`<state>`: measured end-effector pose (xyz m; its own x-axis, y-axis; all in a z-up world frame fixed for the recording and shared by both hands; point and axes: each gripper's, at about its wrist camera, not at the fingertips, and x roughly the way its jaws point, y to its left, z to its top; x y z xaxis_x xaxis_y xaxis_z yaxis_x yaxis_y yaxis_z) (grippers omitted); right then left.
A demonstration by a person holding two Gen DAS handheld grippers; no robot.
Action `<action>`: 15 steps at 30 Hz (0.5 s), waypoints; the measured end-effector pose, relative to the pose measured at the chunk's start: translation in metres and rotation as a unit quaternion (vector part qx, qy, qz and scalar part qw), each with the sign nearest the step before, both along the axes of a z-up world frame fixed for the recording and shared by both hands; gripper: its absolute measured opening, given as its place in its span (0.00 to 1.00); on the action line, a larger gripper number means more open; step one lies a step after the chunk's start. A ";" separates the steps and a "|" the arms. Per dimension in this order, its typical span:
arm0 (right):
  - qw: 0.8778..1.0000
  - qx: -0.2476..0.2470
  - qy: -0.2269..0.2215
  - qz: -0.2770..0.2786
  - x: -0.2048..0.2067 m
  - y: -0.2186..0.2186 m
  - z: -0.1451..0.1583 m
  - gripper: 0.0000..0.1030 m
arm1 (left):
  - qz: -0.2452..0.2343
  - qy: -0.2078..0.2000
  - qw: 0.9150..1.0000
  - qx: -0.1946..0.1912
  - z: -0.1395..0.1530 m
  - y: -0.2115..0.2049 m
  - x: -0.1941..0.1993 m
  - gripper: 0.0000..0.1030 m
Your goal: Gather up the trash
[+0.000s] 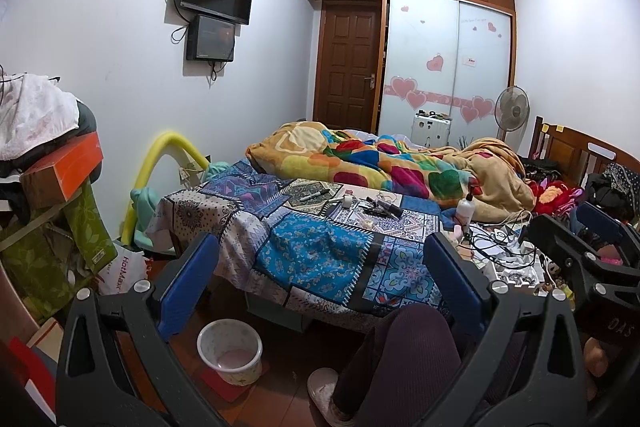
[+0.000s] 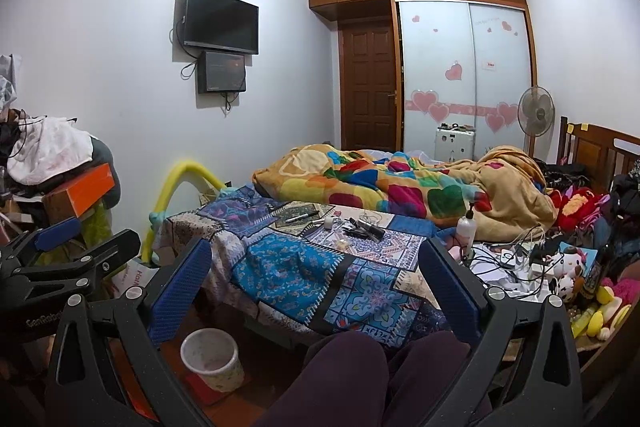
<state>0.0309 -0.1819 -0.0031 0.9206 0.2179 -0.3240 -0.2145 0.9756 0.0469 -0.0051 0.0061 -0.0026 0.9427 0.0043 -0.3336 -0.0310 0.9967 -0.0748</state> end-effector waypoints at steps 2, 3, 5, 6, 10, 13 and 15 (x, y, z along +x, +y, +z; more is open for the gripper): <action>1.000 0.000 0.001 0.000 -0.001 -0.001 -0.001 1.00 | 0.000 0.000 1.000 0.001 0.000 0.000 0.000 1.00; 1.000 0.002 0.003 0.001 0.000 0.000 -0.001 1.00 | 0.001 0.000 1.000 0.002 0.000 0.000 0.000 1.00; 1.000 0.003 0.007 0.002 0.000 0.003 -0.001 1.00 | 0.000 0.001 1.000 0.001 -0.002 0.001 0.002 1.00; 1.000 0.003 0.010 0.003 0.001 0.004 -0.002 1.00 | 0.000 0.002 1.000 0.001 -0.002 0.001 0.002 1.00; 1.000 0.003 0.018 0.007 0.008 0.009 -0.004 1.00 | 0.001 0.010 1.000 0.002 -0.006 0.000 0.008 1.00; 1.000 0.002 0.022 0.007 0.013 0.008 -0.007 1.00 | -0.001 0.017 1.000 -0.003 -0.008 0.001 0.020 1.00; 1.000 0.000 0.021 0.005 0.017 0.007 -0.008 1.00 | 0.000 0.020 1.000 -0.005 -0.009 0.002 0.028 1.00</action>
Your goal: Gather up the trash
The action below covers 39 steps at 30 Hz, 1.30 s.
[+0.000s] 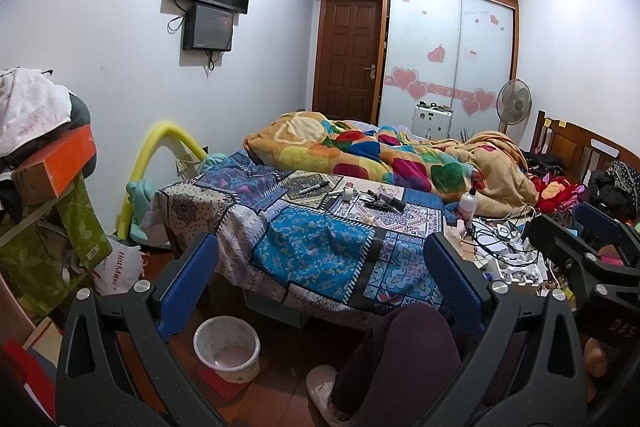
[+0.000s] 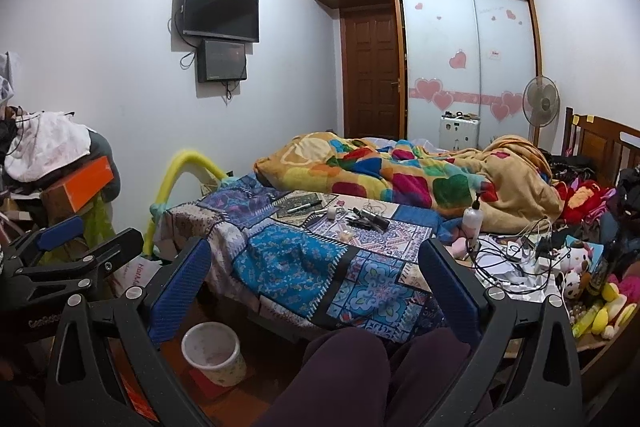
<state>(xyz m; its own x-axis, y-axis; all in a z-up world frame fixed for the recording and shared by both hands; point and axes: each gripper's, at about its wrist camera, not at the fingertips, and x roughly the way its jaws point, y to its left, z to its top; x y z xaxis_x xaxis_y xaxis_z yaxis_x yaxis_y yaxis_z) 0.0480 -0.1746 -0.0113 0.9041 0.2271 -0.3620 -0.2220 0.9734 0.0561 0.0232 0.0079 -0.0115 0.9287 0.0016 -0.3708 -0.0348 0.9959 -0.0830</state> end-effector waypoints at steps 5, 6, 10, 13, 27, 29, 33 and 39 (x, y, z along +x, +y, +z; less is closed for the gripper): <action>1.000 -0.004 -0.008 -0.008 0.014 -0.007 -0.001 1.00 | 0.000 0.007 1.000 -0.002 0.000 0.000 0.030 1.00; 1.000 -0.004 -0.008 -0.011 0.019 -0.008 -0.001 1.00 | -0.006 0.010 1.000 -0.005 0.000 -0.001 0.037 1.00; 1.000 0.002 0.001 -0.017 0.041 -0.013 -0.004 1.00 | -0.020 0.018 0.999 -0.021 0.000 0.001 0.066 0.99; 1.000 0.003 0.013 -0.021 0.061 -0.017 -0.010 1.00 | -0.022 0.024 0.999 -0.039 -0.003 0.003 0.092 0.99; 0.996 -0.027 0.068 -0.042 0.174 -0.034 -0.055 1.00 | 0.014 0.104 0.994 -0.041 -0.050 0.001 0.236 0.99; 0.996 -0.031 0.079 -0.042 0.191 -0.036 -0.062 1.00 | 0.016 0.115 0.992 -0.040 -0.060 0.000 0.258 0.99; 0.993 -0.045 0.103 -0.039 0.231 -0.042 -0.084 1.00 | 0.017 0.146 0.988 -0.054 -0.083 -0.001 0.306 0.99; 0.988 -0.058 0.135 -0.041 0.290 -0.051 -0.116 1.00 | 0.011 0.193 0.980 -0.044 -0.125 -0.011 0.378 0.99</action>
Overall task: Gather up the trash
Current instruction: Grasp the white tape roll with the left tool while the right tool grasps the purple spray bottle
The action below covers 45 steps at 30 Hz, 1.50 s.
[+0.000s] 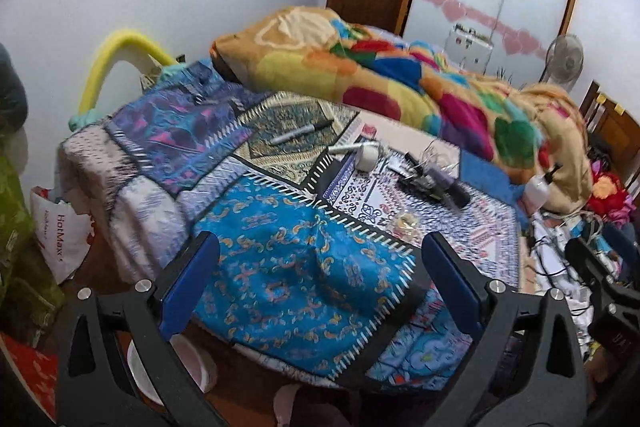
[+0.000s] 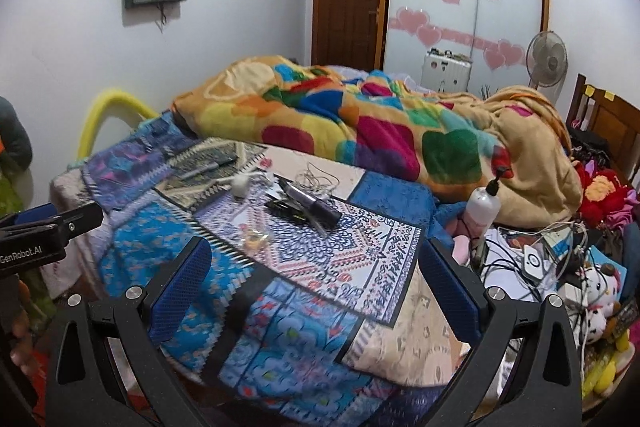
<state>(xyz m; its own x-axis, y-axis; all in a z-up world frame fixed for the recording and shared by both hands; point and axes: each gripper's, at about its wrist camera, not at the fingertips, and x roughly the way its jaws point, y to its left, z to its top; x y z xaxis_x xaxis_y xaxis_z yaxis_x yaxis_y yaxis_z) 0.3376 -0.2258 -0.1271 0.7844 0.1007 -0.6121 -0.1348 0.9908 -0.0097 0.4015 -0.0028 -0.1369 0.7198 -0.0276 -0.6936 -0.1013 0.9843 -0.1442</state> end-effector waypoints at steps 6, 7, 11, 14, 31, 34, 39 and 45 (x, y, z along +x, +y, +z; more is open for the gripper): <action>0.999 -0.018 0.030 0.002 0.058 -0.008 -0.031 1.00 | -0.016 0.024 0.999 0.014 -0.036 -0.006 0.068 0.98; 0.999 -0.019 0.033 0.003 0.065 -0.009 -0.035 1.00 | -0.019 0.027 0.999 0.014 -0.041 -0.007 0.080 0.97; 0.999 -0.016 0.045 0.018 0.096 -0.013 -0.050 1.00 | -0.030 0.040 0.999 0.007 -0.059 -0.013 0.121 0.88; 0.998 -0.001 0.056 0.032 0.117 -0.012 -0.059 0.96 | -0.041 0.043 0.998 -0.003 -0.069 -0.021 0.140 0.85; 0.980 0.039 0.151 0.127 0.194 -0.005 -0.103 0.47 | -0.062 0.045 0.996 0.045 -0.098 -0.060 0.208 0.56; 0.976 0.044 0.164 0.139 0.198 -0.004 -0.107 0.44 | -0.065 0.049 0.995 0.050 -0.101 -0.065 0.213 0.44; 0.974 0.042 0.169 0.146 0.194 -0.006 -0.109 0.30 | -0.067 0.055 0.994 0.066 -0.106 -0.071 0.211 0.24; 0.974 0.049 0.166 0.150 0.183 -0.011 -0.106 0.26 | -0.075 0.052 0.994 0.062 -0.100 -0.074 0.197 0.24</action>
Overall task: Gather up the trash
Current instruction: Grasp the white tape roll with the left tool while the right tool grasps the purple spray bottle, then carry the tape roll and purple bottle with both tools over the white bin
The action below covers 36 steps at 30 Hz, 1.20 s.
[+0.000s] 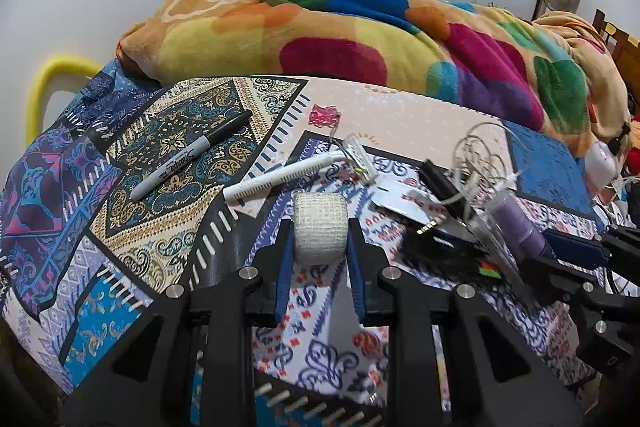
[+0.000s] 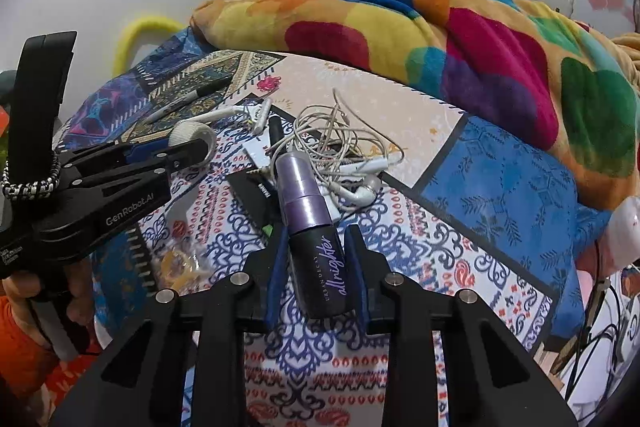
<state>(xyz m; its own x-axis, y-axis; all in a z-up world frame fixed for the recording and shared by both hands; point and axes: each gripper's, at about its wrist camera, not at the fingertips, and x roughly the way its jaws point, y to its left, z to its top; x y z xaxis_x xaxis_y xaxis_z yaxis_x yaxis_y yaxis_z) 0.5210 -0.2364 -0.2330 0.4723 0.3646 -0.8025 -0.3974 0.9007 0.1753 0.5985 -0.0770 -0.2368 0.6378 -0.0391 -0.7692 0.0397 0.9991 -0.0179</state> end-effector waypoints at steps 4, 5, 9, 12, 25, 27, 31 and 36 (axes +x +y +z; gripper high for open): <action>1.000 -0.001 0.006 -0.003 -0.007 -0.005 0.003 0.26 | -0.012 0.003 1.000 -0.005 0.011 -0.002 -0.018 0.24; 1.000 -0.001 0.009 -0.004 -0.009 -0.007 0.004 0.25 | -0.015 0.003 1.000 -0.005 0.013 -0.002 -0.023 0.24; 1.000 -0.016 0.015 -0.015 -0.022 -0.022 0.005 0.26 | -0.025 0.005 1.000 0.001 0.021 -0.003 -0.045 0.24; 0.999 -0.037 0.019 -0.016 -0.030 -0.033 0.002 0.25 | -0.031 0.006 1.000 -0.002 0.025 -0.004 -0.063 0.24; 0.997 -0.057 0.050 -0.010 -0.030 -0.037 -0.015 0.24 | -0.032 0.005 0.999 -0.010 0.037 -0.001 -0.094 0.24; 0.997 -0.050 0.052 -0.016 -0.032 -0.038 -0.013 0.24 | -0.030 0.004 0.999 -0.011 0.041 0.003 -0.099 0.24; 0.998 -0.043 0.038 -0.024 -0.041 -0.035 0.004 0.23 | -0.024 -0.003 1.000 -0.016 0.053 0.012 -0.114 0.24; 0.999 -0.029 0.011 -0.016 -0.056 -0.020 0.039 0.23 | -0.014 -0.023 1.000 -0.015 0.077 0.028 -0.144 0.24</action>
